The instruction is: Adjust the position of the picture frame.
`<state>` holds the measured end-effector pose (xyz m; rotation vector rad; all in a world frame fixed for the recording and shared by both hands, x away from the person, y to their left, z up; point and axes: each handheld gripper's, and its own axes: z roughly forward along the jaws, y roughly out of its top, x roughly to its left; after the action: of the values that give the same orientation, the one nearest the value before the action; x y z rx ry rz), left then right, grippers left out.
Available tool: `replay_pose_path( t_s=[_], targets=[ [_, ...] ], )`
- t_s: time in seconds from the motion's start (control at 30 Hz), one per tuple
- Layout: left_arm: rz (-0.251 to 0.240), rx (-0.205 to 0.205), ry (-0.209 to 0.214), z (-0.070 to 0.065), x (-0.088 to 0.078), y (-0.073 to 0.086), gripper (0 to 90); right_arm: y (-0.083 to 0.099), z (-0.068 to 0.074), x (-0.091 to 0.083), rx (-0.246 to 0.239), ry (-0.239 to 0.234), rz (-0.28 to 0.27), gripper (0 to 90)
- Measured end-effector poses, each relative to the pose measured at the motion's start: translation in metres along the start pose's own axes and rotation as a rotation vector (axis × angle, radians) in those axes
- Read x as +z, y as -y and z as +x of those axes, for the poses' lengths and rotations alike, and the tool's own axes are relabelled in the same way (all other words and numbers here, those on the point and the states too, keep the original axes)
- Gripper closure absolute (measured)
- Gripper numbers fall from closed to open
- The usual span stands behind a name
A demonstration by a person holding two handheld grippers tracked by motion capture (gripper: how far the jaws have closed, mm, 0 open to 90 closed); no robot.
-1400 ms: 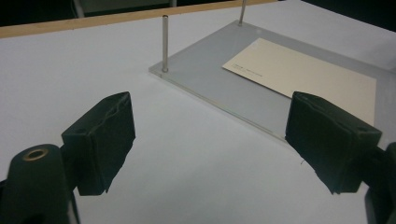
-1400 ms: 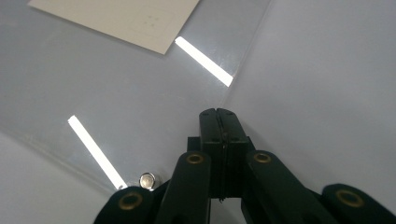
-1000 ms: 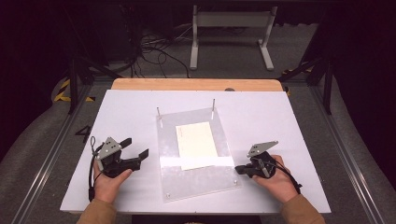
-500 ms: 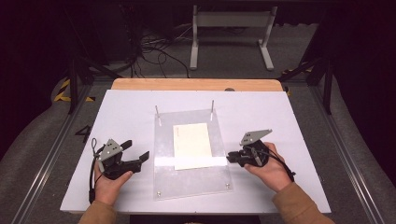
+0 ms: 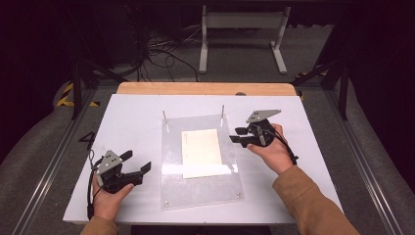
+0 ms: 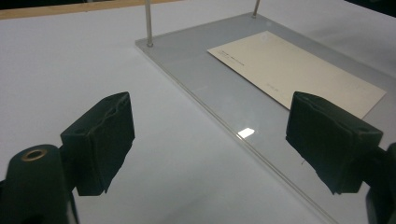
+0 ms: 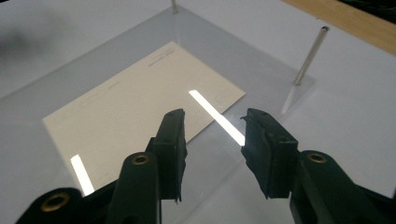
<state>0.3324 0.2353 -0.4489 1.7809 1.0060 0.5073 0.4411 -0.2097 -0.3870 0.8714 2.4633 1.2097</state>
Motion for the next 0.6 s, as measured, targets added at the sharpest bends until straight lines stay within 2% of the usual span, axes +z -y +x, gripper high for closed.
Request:
replay_pose_path(
  t_s=[0.03,0.1,0.33,0.43,0.6],
  targets=[
    [0.000,0.000,0.000,0.000,0.000,0.000,15.5,0.000,0.000,0.000,0.000,0.000,0.000,57.2],
    [-0.003,-0.001,0.000,0.000,0.000,0.000,15.5,-0.005,-0.008,0.006,0.026,0.007,-0.013,55.2],
    [-0.007,-0.001,0.011,0.000,0.002,-0.001,15.8,-0.021,-0.032,0.025,0.058,0.057,-0.042,48.8],
    [-0.008,-0.002,0.013,0.000,0.003,-0.001,15.8,-0.026,-0.041,0.031,0.047,0.095,-0.054,45.5],
    [-0.008,-0.003,0.018,0.000,0.004,-0.002,15.9,-0.032,-0.053,0.046,0.054,0.118,-0.072,43.8]
  ],
)
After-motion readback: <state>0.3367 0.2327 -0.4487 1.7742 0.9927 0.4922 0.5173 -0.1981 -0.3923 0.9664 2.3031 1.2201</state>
